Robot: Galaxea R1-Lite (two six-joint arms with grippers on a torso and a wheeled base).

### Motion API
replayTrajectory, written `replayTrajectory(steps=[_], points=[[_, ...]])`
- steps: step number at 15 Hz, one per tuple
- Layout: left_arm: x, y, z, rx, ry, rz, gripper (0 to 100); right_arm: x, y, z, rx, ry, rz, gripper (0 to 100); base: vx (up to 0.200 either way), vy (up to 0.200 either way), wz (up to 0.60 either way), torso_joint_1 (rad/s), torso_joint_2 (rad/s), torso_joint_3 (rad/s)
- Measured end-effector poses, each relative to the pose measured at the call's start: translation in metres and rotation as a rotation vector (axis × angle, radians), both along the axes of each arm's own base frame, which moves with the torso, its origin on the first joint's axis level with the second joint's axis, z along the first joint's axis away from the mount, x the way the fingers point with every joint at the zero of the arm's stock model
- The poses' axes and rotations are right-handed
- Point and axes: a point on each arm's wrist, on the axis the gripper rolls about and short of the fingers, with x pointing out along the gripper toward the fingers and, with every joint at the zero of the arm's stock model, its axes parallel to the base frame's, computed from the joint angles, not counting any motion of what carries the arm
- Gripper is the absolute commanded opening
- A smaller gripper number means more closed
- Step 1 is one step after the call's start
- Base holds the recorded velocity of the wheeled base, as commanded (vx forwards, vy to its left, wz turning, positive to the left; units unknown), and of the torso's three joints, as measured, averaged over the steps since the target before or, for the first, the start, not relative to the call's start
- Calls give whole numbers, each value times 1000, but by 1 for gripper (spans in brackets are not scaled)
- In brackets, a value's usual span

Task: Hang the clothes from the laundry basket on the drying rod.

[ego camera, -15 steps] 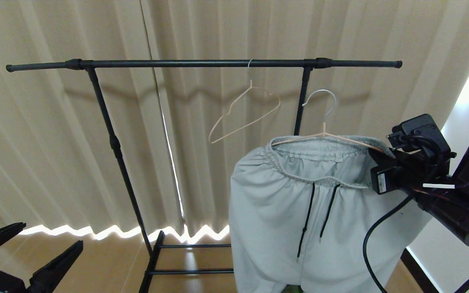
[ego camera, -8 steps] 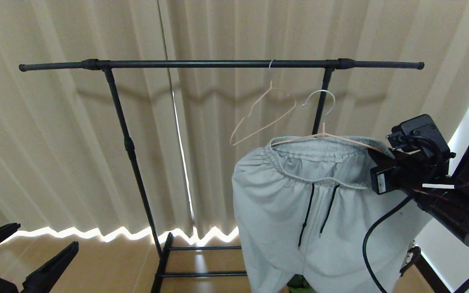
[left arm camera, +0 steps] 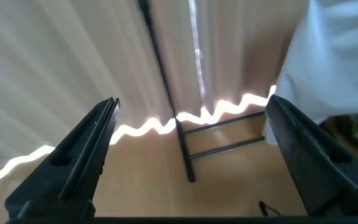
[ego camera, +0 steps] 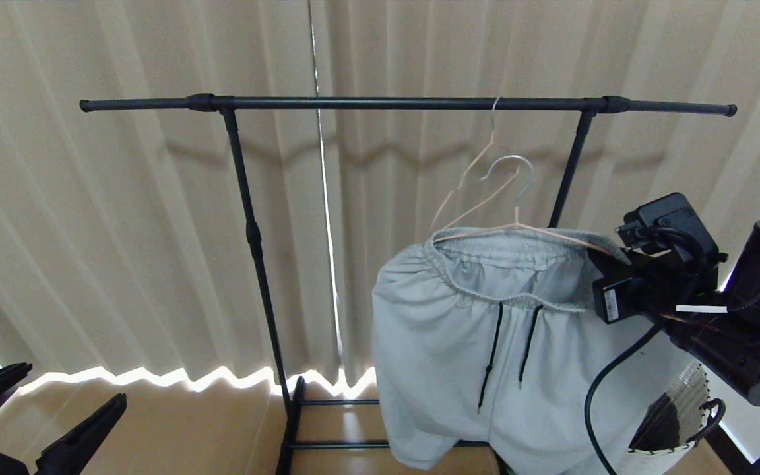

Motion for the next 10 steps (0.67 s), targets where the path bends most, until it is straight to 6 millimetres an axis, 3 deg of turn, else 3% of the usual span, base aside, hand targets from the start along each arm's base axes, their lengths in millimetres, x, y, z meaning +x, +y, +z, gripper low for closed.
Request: replayTrajectory(steps=[5, 10], points=[[2, -1, 1, 37, -1, -10, 100, -3, 19, -1, 85, 82, 53, 0, 0, 0, 0, 0, 0, 0], [21, -6, 23, 90, -29, -19, 100, 1, 27, 11, 138, 73, 37, 0, 0, 0, 0, 0, 0, 0]])
